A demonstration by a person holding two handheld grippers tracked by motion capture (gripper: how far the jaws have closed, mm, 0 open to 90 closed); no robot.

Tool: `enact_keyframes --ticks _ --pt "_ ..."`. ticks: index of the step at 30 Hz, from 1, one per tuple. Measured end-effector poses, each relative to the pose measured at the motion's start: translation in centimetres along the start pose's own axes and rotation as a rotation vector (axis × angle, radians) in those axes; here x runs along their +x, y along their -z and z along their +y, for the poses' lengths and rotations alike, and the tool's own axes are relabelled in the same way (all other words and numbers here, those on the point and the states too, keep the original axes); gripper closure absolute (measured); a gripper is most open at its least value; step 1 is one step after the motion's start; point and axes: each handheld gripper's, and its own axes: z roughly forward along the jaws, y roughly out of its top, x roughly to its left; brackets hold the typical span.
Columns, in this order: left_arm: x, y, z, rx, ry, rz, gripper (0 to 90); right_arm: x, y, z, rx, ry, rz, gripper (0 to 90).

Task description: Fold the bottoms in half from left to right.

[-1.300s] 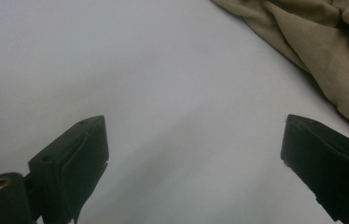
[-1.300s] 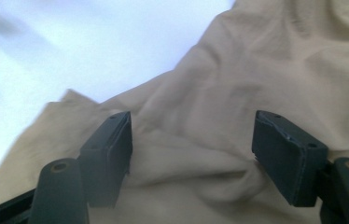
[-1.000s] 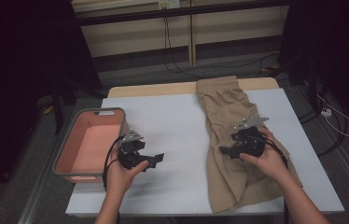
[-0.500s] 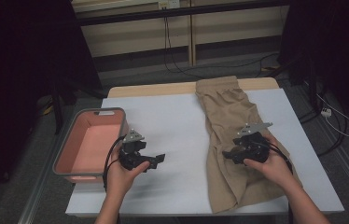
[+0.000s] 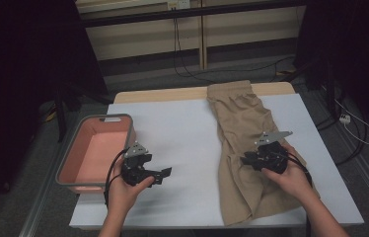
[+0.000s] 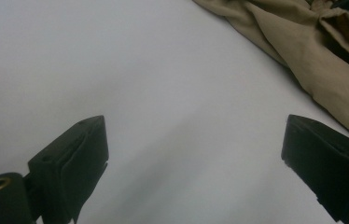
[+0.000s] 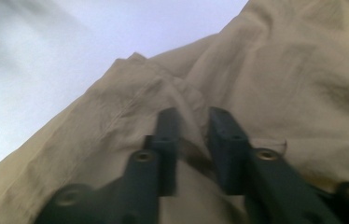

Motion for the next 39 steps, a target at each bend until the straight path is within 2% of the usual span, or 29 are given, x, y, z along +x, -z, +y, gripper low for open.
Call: enact_keyframes --ticks 3,8,24,39 --pt "0.0 0.0 -0.1 -0.001 0.001 -0.001 7.4 -0.4 0.4 -0.3 -0.009 -0.004 0.017 85.2" --pt "0.1 0.2 -0.2 -0.008 0.003 0.007 7.3 -1.0 1.4 -0.9 -0.028 -0.012 0.034 89.3" --pt "0.2 0.3 -0.6 -0.008 0.000 0.007 6.7 -2.9 5.5 -3.8 -0.079 -0.050 0.004 90.0" --pt "0.2 0.5 -0.7 -0.024 -0.019 0.000 6.0 -3.8 7.5 -5.7 -0.082 -0.064 -0.028 89.9"
